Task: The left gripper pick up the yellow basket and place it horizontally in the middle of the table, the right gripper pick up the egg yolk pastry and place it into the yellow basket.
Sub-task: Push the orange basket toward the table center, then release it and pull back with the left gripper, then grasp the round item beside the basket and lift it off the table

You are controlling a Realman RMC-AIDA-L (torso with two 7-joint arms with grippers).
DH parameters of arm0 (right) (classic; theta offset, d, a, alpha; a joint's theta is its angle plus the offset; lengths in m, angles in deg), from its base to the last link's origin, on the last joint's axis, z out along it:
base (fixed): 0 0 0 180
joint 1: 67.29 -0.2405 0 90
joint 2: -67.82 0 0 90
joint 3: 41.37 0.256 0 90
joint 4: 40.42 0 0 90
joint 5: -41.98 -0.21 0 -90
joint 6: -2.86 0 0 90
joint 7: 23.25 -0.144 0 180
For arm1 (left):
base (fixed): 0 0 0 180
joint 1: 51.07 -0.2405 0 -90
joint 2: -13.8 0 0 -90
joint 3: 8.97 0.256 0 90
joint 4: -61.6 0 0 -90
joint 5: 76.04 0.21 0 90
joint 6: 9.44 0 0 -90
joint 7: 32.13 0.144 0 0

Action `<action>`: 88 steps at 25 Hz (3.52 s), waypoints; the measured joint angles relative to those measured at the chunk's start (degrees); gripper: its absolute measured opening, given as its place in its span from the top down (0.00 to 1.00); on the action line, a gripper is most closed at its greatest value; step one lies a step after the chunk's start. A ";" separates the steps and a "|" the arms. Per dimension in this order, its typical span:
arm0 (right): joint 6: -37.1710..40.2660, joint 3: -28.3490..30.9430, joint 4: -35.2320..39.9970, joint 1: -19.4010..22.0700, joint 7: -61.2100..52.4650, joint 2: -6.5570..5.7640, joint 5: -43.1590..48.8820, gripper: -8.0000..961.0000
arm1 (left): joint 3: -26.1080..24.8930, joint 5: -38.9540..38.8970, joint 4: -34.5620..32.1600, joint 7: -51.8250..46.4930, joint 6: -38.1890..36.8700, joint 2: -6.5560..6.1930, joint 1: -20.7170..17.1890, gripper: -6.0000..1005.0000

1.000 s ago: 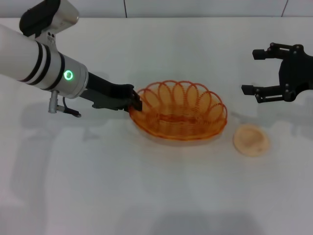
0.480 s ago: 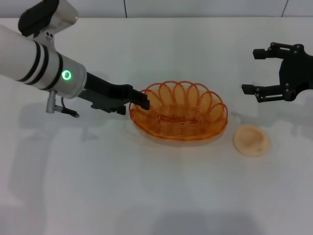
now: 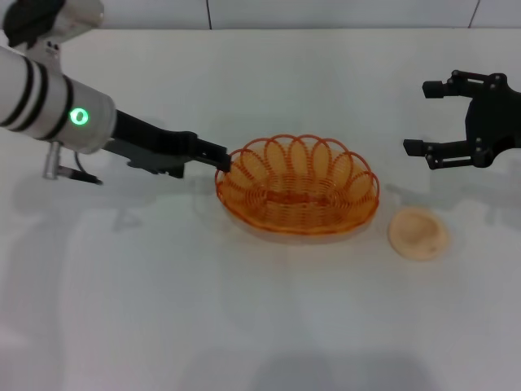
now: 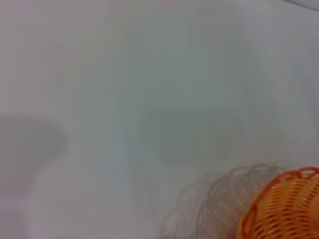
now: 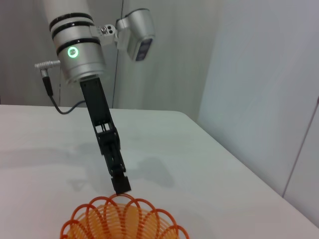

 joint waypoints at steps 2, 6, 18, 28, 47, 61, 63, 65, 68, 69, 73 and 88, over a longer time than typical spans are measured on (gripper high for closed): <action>-0.12 0.01 -0.01 0.11 -0.11 0.01 0.02 0.09 | -0.82 -0.03 -1.84 2.40 -1.29 -0.63 -0.88 0.11; -0.27 0.49 0.11 0.68 -0.59 0.04 -0.43 0.09 | -4.24 -1.13 -6.97 11.02 -5.46 -0.62 -3.27 0.11; 1.09 1.66 0.91 3.55 -2.73 0.17 -2.39 0.09 | -12.54 -21.20 -11.76 59.17 -10.63 -0.39 -16.96 0.11; 4.32 1.62 0.97 4.63 -3.05 0.15 -2.43 0.09 | -17.19 -24.36 1.53 88.03 -17.86 -2.39 -19.74 0.11; 14.09 1.29 19.73 0.87 -35.57 -0.72 19.40 0.09 | -18.42 -23.21 3.62 88.94 -21.90 -4.43 -18.91 0.11; 9.39 -12.63 19.72 -3.66 -51.58 0.12 27.53 0.09 | -18.03 -18.92 3.64 86.41 -21.42 -3.37 -15.84 0.11; 8.22 -14.44 19.18 -3.83 -52.44 0.21 28.26 0.09 | -18.02 -18.77 3.64 86.37 -21.38 -3.25 -15.76 0.11; 7.39 -15.59 18.27 -4.05 -52.96 0.27 28.93 0.09 | -18.00 -18.72 3.64 86.56 -21.36 -3.00 -15.72 0.11; 6.46 -16.56 17.02 -4.19 -53.25 0.30 30.05 0.09 | -17.90 -18.71 3.04 86.76 -21.37 -2.54 -15.75 0.11; 6.15 -16.80 16.62 -4.17 -53.34 0.32 30.37 0.09 | -17.89 -18.71 2.69 86.76 -21.38 -2.40 -15.86 0.11; 5.39 -16.94 15.79 -3.98 -53.41 0.35 30.71 0.09 | -17.89 -18.71 1.79 86.78 -21.38 -1.99 -16.30 0.11; 4.11 -17.02 14.24 -3.68 -52.56 0.35 29.44 0.48 | -17.95 -18.72 1.53 86.82 -21.28 -1.90 -16.41 0.11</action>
